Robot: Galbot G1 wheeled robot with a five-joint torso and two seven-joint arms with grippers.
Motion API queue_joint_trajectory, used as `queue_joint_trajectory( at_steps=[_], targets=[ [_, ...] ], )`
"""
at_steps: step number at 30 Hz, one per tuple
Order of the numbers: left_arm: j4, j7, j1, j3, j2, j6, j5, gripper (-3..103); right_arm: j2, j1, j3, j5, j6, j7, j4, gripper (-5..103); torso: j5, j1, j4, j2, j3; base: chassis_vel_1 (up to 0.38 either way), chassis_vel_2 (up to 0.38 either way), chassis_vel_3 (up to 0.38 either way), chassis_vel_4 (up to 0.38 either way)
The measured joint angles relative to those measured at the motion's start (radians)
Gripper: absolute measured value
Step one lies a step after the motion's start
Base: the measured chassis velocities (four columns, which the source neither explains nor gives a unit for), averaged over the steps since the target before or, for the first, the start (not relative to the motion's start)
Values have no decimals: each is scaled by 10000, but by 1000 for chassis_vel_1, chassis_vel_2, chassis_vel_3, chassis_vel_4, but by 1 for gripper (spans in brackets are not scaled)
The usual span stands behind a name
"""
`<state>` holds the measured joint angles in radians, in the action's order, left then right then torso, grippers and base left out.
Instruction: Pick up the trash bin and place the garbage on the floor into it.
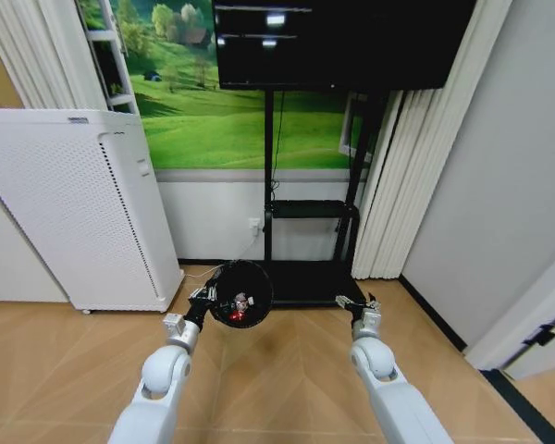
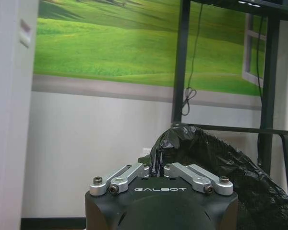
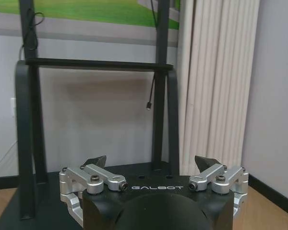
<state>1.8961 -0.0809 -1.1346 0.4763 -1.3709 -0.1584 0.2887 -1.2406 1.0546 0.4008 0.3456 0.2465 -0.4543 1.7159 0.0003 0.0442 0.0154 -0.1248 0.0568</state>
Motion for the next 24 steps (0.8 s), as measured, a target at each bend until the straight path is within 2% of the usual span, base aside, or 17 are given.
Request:
queue_joint_trajectory(
  at_steps=[7,14,24],
  targets=[
    [-68,8,-6,-7,-47,6,-80,7,-30,0,-14,77,-470,103,-295,100,-2,0,-2,0,0,180,187,-172,-196],
    [1,0,-131,-15,-111,10,-101,7,-51,-4,-24,41,-531,158,-289,100,-2,0,6,-1,0,-13,-12,7,-5],
    [45,-55,-160,67,-73,22,-100,7,-117,52,-52,-189,-143,49,-50,100,-4,0,-1,-1,0,-20,-16,9,10]
  ],
)
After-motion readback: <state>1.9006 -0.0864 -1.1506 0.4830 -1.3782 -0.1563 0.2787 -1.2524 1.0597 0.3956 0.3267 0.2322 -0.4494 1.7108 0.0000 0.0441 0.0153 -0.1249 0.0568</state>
